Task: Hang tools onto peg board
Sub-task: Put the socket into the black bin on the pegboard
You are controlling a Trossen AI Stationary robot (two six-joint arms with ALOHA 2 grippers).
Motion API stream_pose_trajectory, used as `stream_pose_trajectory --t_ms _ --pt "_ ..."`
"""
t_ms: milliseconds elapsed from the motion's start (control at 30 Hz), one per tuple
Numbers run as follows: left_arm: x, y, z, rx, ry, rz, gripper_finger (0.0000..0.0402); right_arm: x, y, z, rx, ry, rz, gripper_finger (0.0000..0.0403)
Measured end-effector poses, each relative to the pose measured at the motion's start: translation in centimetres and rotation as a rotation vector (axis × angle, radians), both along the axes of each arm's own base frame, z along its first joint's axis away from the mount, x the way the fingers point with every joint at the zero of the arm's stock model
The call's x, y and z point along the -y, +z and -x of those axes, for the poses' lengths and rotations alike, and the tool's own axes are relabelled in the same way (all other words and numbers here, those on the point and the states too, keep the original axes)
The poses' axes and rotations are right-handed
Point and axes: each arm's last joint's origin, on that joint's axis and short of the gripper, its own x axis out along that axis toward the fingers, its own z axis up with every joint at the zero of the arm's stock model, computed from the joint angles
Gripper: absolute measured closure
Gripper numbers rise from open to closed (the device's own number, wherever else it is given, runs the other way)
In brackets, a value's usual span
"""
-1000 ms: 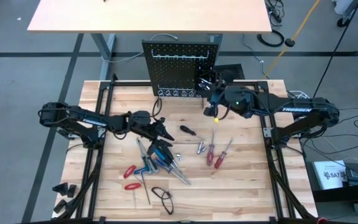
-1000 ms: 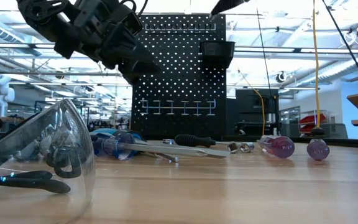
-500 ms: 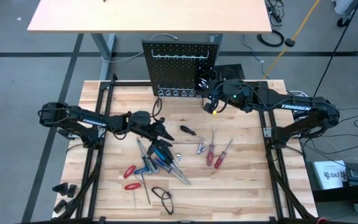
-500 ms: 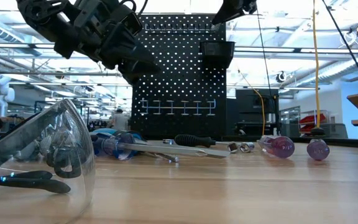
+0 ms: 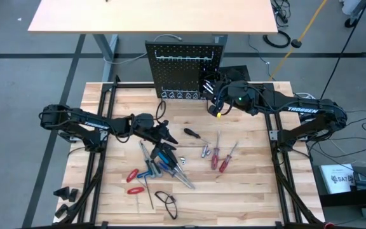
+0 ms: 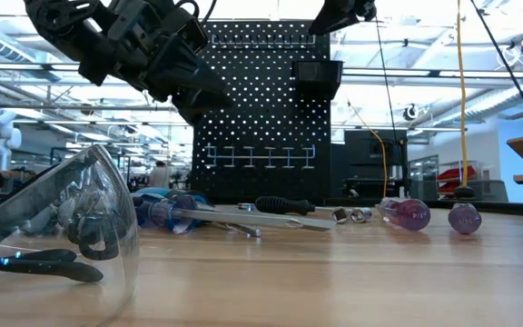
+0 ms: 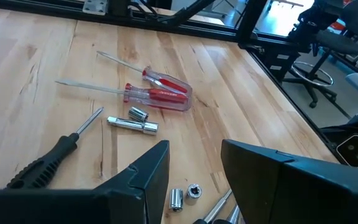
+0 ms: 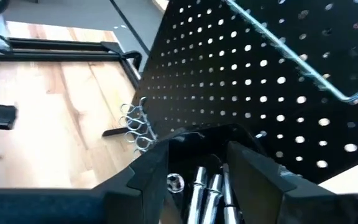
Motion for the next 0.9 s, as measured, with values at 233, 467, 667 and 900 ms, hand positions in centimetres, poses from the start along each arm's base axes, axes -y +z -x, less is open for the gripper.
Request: stream_pose_trajectory --t_ms 233,467,667,900 --pt "0.0 -0.1 0.0 -0.006 0.0 0.001 0.0249 -1.9 -0.6 -0.4 -0.002 0.33 -0.224 0.0244" --pt "0.0 -0.1 0.0 -0.006 -0.001 0.001 0.0249 -4.6 -2.0 -0.9 -0.078 0.51 -0.431 0.0243" --pt "1.6 0.0 0.0 0.018 -0.08 -0.049 0.0249 -6.9 -4.6 -2.4 -0.194 0.527 -0.516 0.0243" --pt "3.1 0.2 -0.3 0.036 -0.005 -0.146 0.0249 -9.3 -8.9 -4.6 -0.337 0.556 -0.534 0.0243"
